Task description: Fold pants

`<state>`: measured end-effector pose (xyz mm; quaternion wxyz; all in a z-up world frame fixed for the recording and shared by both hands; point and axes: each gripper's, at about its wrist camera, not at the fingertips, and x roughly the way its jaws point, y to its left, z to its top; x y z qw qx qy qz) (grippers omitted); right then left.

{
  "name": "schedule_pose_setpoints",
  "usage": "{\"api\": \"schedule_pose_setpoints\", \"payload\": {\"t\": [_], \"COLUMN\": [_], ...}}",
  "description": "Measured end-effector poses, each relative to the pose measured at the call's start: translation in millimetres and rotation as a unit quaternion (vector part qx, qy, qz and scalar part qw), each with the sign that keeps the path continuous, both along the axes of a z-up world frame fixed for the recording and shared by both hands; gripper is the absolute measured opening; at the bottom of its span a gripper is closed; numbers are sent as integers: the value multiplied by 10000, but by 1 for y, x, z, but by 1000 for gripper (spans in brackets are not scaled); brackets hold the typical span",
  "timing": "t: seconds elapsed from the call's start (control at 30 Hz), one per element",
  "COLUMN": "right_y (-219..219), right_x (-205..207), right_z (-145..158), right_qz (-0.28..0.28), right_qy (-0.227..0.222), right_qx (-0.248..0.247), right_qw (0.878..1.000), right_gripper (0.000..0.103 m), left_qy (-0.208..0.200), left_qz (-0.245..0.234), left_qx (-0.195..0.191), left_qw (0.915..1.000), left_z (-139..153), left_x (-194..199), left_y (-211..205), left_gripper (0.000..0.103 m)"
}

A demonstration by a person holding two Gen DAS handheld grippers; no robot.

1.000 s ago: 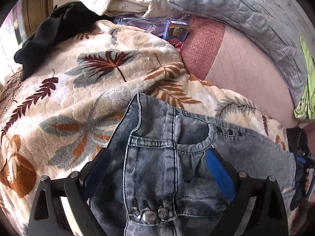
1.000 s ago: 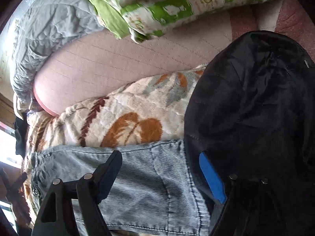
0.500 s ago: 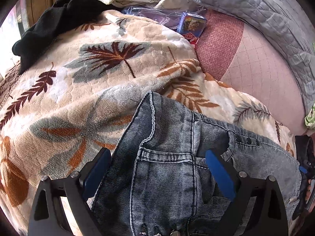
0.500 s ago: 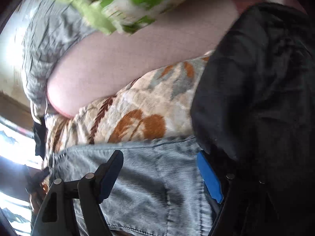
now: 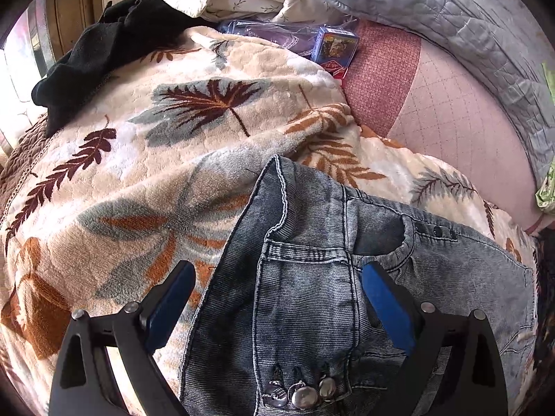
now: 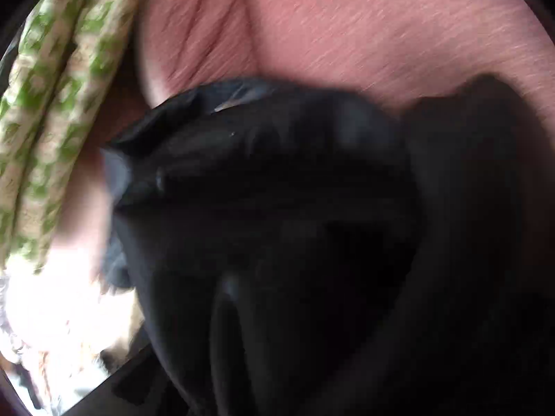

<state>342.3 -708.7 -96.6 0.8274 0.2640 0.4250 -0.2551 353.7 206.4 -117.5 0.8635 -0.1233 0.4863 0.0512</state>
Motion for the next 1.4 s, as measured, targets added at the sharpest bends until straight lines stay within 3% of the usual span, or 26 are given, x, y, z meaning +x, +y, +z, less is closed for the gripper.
{"api": "schedule_pose_setpoints", "payload": {"t": [0.03, 0.1, 0.13, 0.17, 0.2, 0.33, 0.4, 0.5, 0.63, 0.7, 0.8, 0.9, 1.0, 1.07, 1.2, 1.27, 1.3, 1.4], "right_y": [10, 43, 63, 82, 100, 167, 189, 215, 217, 218, 230, 245, 247, 243, 235, 232, 228, 226], "right_x": [3, 6, 6, 5, 3, 15, 37, 70, 100, 111, 124, 131, 118, 118, 117, 114, 113, 114], "right_z": [5, 29, 44, 59, 74, 111, 96, 46, -5, -17, -25, -31, -33, -40, -40, -39, -37, -40], "right_qz": [334, 1130, 1456, 1765, 2044, 2981, 3457, 3604, 3297, 3254, 3501, 3745, 3824, 3788, 3750, 3747, 3720, 3704], "right_qy": [50, -162, -390, -677, -1041, -1546, -1198, -432, -124, -96, -67, 14, 129, 185, 165, 219, 249, 279], "right_qx": [14, -62, -131, -48, 35, 296, 889, 1195, 1462, 1547, 1621, 1592, 1544, 1479, 1476, 1452, 1418, 1438], "right_qw": [9994, 9934, 9885, 9820, 9733, 9415, 9264, 9241, 9326, 9328, 9225, 9135, 9109, 9134, 9151, 9154, 9170, 9172], "right_gripper": [9, 34, 77, 102, 103, 103, 103, 103, 103, 103, 103, 100, 89, 77, 69, 42, 35, 31], "left_qy": [-13, -47, -71, -93, -104, -116, -128, -70, 60, 70, 157, 55, 121, 120, 212, 265, 229, 310], "left_qz": [29, 126, 164, 179, 172, 150, 210, 315, 217, 152, 133, 581, 967, 907, 553, 700, 725, 515], "left_qx": [-1, -144, -199, -219, -211, -150, -210, -342, -176, -212, -427, -855, -1282, -1298, -1197, -1360, -1446, -1385], "left_qw": [10000, 9998, 9996, 9996, 9996, 9997, 9995, 9989, 9996, 9996, 9989, 9946, 9869, 9873, 9910, 9879, 9866, 9885], "left_z": [1, 4, 6, 7, 9, 15, 16, 13, 8, 6, 2, 5, 3, 2, -8, -16, -17, -20], "left_x": [1, 3, 3, 3, 2, 2, 3, 6, 14, 21, 32, 39, 47, 52, 71, 79, 81, 84], "left_y": [1, 3, 3, 3, 2, 2, 6, 12, 11, 12, 18, 43, 64, 60, 41, 42, 41, 30], "left_gripper": [98, 98, 98, 98, 98, 98, 98, 98, 98, 98, 98, 98, 98, 98, 97, 94, 91, 81]}}
